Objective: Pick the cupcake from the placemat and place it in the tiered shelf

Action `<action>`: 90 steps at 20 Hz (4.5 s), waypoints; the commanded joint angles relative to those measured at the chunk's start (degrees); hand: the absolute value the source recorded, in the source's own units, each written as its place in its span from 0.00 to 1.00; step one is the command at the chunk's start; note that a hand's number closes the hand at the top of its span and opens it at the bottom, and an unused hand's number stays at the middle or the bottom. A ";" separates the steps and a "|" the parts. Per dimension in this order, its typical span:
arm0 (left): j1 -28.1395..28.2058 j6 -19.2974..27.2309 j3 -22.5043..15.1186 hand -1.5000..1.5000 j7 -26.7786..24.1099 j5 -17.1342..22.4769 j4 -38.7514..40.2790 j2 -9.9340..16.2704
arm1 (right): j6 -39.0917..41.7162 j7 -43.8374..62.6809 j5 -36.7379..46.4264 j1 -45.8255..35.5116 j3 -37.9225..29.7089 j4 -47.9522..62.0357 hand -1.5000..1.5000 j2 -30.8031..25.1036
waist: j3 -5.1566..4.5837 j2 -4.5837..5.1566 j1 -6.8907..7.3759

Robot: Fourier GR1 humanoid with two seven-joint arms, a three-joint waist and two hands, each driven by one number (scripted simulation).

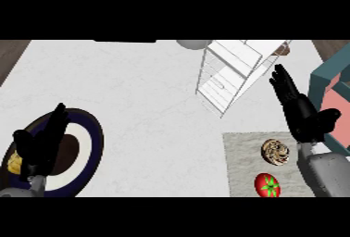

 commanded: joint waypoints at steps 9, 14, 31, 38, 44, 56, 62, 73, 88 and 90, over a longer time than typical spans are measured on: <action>2.81 -4.27 -5.21 0.50 -2.12 -2.27 -0.01 -0.72 | -31.86 14.94 11.57 22.32 -18.54 10.59 1.00 -10.06 | 1.25 -0.50 -8.10; -0.38 -8.20 -7.40 0.50 -3.72 -4.66 2.80 -1.74 | -31.54 6.09 4.72 31.99 -18.59 -9.08 0.00 1.05 | 1.50 -0.50 -2.63; -2.40 -9.83 -9.01 0.50 -1.07 -7.06 0.68 -2.62 | -16.33 55.16 29.05 38.59 -2.64 -25.99 0.00 -26.30 | 0.96 0.92 2.93; -4.66 -10.49 -9.53 0.50 -2.81 -7.83 4.83 -5.41 | -5.76 81.56 37.28 22.81 5.16 -28.83 0.00 -27.36 | 1.22 0.74 3.56; -4.85 -11.25 -9.06 0.50 -2.43 -8.08 5.88 -5.37 | 0.51 87.25 36.14 9.39 10.75 -20.58 0.00 -17.65 | 1.40 0.57 3.51; -1.47 -10.25 -8.12 0.50 -2.92 -8.60 4.55 -5.82 | 4.40 87.82 42.89 3.17 10.91 -5.59 0.00 -6.14 | 1.39 -0.26 0.78; -2.49 -10.62 -6.34 0.50 -0.80 -7.67 3.36 -5.18 | 7.27 87.82 49.12 0.97 9.23 -0.43 0.00 -1.57 | 1.44 -0.38 0.23; -0.63 -10.66 -6.65 0.50 -2.78 -9.17 4.07 -7.49 | 11.59 87.81 53.46 0.86 4.94 1.73 0.00 3.16 | 1.53 -0.33 -0.13; -0.85 -12.87 -3.89 0.50 -0.28 -10.40 1.69 -7.18 | 12.81 78.10 59.30 2.53 -0.87 7.84 1.00 9.13 | 1.59 -0.33 -0.31; 1.43 -14.40 -2.26 0.50 -3.01 -10.12 2.54 -6.86 | 13.16 72.72 60.79 0.50 -1.12 12.48 1.00 8.54 | 1.59 -0.26 -0.13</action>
